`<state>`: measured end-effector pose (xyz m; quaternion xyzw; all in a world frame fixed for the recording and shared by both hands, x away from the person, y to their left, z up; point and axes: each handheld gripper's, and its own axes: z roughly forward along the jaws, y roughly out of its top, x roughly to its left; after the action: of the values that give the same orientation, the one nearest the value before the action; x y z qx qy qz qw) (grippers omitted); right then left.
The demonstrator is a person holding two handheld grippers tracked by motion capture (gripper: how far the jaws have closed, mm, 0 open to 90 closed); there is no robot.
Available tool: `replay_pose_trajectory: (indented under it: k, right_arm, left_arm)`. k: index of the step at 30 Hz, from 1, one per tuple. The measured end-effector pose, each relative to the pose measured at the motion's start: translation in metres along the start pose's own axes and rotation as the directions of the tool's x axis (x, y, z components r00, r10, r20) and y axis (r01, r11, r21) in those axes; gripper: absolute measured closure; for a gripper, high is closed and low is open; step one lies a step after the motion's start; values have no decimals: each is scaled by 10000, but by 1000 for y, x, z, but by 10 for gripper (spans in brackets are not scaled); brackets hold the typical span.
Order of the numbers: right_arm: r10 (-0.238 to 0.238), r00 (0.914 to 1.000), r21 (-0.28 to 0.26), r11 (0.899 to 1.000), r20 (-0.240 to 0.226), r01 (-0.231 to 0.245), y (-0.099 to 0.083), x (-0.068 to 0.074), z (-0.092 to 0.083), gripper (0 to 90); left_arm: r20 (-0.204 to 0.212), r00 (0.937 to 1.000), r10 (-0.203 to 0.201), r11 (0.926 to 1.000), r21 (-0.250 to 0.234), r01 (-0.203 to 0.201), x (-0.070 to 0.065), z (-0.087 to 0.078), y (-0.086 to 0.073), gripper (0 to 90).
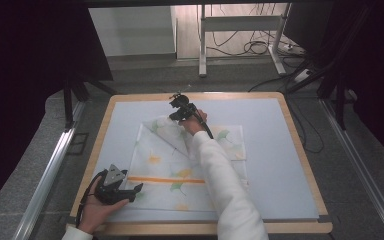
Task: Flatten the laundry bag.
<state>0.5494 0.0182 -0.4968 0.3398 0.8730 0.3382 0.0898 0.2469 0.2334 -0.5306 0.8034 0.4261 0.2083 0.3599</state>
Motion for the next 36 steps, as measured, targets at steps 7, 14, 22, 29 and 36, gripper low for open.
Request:
replay_pose_trajectory:
  k: [7,14,22,29,36]
  right_arm:
    - [-295,9985,394,9988,454,277,-10,-14,25,829]
    - [-806,9859,218,9967,1463,782,-7,1,16,506]
    - [-1031,9942,-1015,9892,315,1058,-10,29,-53,529]
    - [-1161,9845,-78,9932,-1316,1161,-55,63,-79,840]
    - [-1325,9869,1061,9842,-916,1420,-107,78,-74,891]
  left_arm:
    - [-29,10000,34,10000,22,-34,1,0,-1,231]
    - [9,9999,106,9999,11,-106,0,0,-1,232]
    - [20,9999,111,9999,29,-111,-1,0,0,232]
    - [66,9999,124,9999,46,-124,-4,1,1,232]
    - [96,9994,322,9991,284,-325,-8,7,3,232]
